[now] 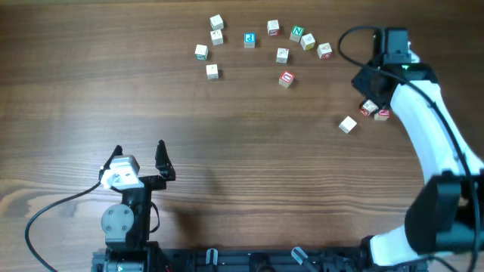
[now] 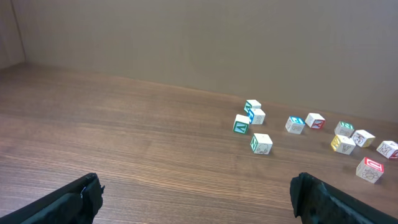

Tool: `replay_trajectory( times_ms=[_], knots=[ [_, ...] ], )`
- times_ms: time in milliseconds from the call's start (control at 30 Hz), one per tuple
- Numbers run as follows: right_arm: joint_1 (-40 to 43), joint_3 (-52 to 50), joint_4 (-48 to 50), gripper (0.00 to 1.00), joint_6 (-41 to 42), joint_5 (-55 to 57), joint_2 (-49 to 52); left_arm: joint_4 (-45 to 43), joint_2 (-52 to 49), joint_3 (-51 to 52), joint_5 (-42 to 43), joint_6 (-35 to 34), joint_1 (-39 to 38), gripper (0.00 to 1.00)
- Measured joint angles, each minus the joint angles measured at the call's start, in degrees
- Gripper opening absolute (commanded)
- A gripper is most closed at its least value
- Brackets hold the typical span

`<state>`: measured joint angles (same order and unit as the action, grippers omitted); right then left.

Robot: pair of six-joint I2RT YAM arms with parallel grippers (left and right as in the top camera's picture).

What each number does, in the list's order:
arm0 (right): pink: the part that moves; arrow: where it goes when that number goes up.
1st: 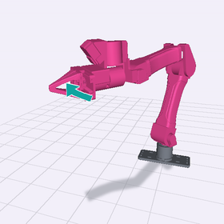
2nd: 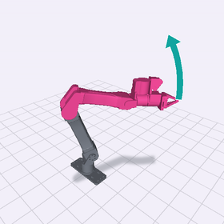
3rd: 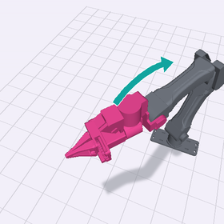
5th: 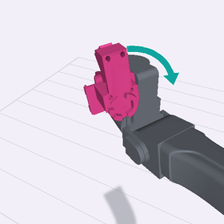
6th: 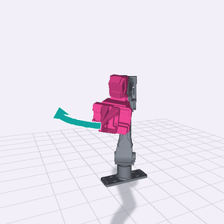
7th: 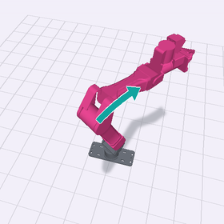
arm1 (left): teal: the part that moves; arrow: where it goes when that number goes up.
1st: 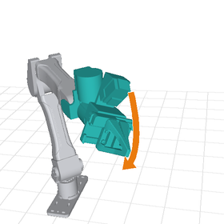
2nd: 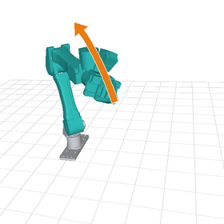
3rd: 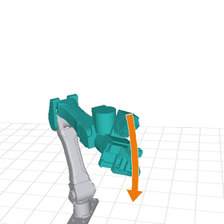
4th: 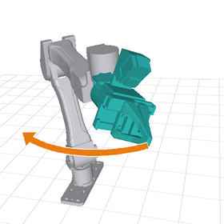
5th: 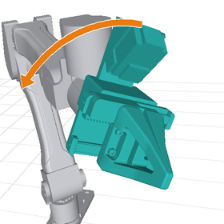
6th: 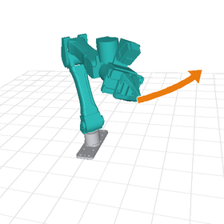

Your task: Form a circle

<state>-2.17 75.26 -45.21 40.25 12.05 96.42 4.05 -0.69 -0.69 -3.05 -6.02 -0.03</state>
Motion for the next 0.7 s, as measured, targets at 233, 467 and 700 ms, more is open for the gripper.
replay_trajectory(
  times_ms=[233, 467, 700],
  knots=[
    [-7.41, -2.6, -6.8, 1.0, 7.74, -0.87, -1.51, 0.0, 0.02, 0.0, 0.0, 0.0, 0.0, 1.0],
    [-8.5, -16.79, 6.45, 1.0, 13.05, -1.14, -0.39, 0.0, 0.02, 0.0, 0.0, 0.0, 0.0, 1.0],
    [-8.52, -22.14, 13.35, 0.92, 12.2, 0.2, 0.63, 0.0, 0.02, 0.0, 0.0, 0.0, 0.0, 1.0]
  ],
)
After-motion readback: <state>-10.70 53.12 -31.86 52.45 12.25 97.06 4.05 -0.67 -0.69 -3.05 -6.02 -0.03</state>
